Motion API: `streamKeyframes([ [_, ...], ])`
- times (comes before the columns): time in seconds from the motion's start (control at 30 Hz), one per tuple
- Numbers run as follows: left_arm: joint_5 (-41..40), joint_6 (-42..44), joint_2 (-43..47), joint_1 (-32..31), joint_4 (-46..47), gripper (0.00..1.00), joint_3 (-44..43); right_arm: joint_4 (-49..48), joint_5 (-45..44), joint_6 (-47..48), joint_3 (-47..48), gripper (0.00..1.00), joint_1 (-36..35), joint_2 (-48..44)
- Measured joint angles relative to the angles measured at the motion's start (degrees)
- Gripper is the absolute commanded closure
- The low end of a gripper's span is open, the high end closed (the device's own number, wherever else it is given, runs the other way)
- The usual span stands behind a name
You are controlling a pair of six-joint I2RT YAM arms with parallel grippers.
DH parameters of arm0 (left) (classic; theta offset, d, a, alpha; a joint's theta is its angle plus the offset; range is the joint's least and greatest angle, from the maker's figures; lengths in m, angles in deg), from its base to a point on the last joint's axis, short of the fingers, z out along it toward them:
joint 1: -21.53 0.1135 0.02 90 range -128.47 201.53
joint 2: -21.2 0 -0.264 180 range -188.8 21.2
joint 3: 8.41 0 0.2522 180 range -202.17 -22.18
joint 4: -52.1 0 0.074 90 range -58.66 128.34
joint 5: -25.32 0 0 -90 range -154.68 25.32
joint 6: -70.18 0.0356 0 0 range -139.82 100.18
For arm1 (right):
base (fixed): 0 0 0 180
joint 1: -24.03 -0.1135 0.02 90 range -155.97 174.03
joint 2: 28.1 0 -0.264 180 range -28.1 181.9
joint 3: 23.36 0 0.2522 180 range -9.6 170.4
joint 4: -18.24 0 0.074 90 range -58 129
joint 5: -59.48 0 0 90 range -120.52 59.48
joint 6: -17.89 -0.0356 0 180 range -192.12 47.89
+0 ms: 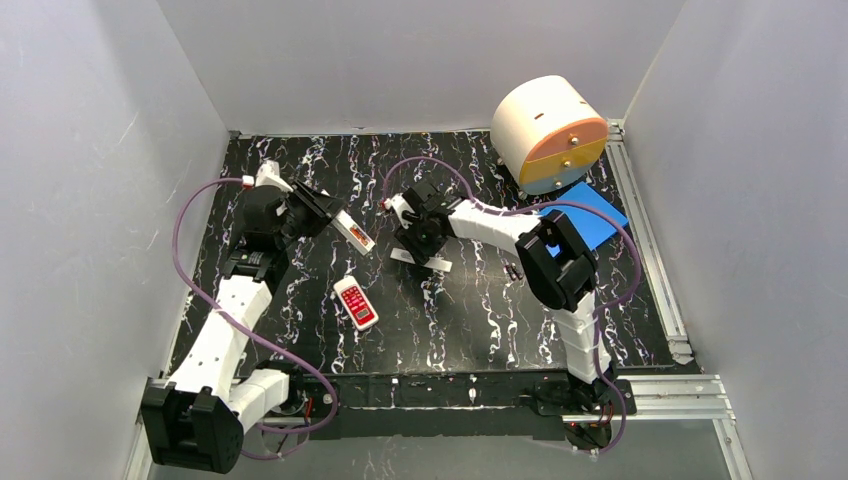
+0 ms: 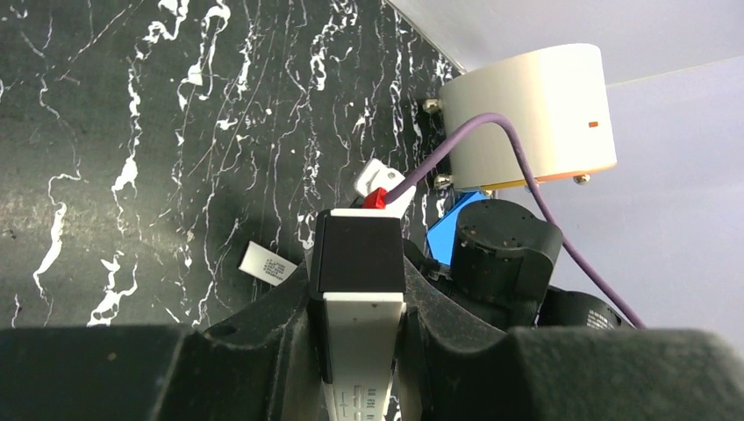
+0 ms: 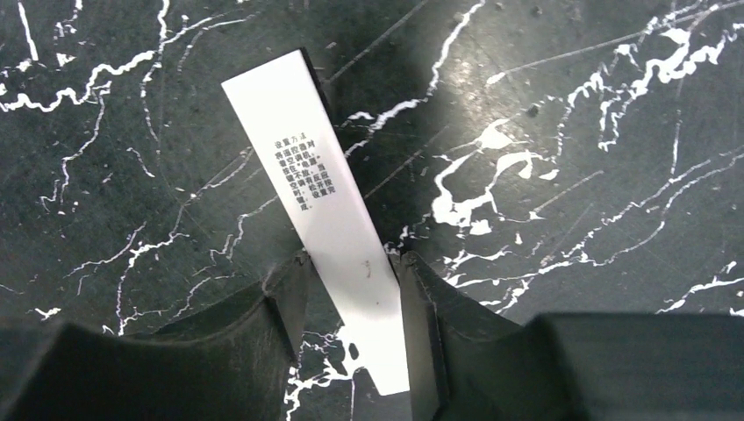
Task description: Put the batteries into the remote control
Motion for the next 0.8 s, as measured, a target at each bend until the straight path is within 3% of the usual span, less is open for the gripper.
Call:
streamKeyframes([
  [0.17,3.37,2.10,0.00,0.37,2.75,1.00,-0.35,0.22,0.96,-0.07,0.00,0.59,1.16,0.04],
  [0.43,12.46,5.92,-2.51,0.39,8.74,1.00,-2.69,1.09,-3.23,-2.56,-0.70,0.61,0.83,-0.52],
  [0.8,18.84,6.56,-11.96,-2.45,14.78,1.00,-2.91,6.71,-6.75,-10.91,-15.69,0.57,1.07,-11.72],
])
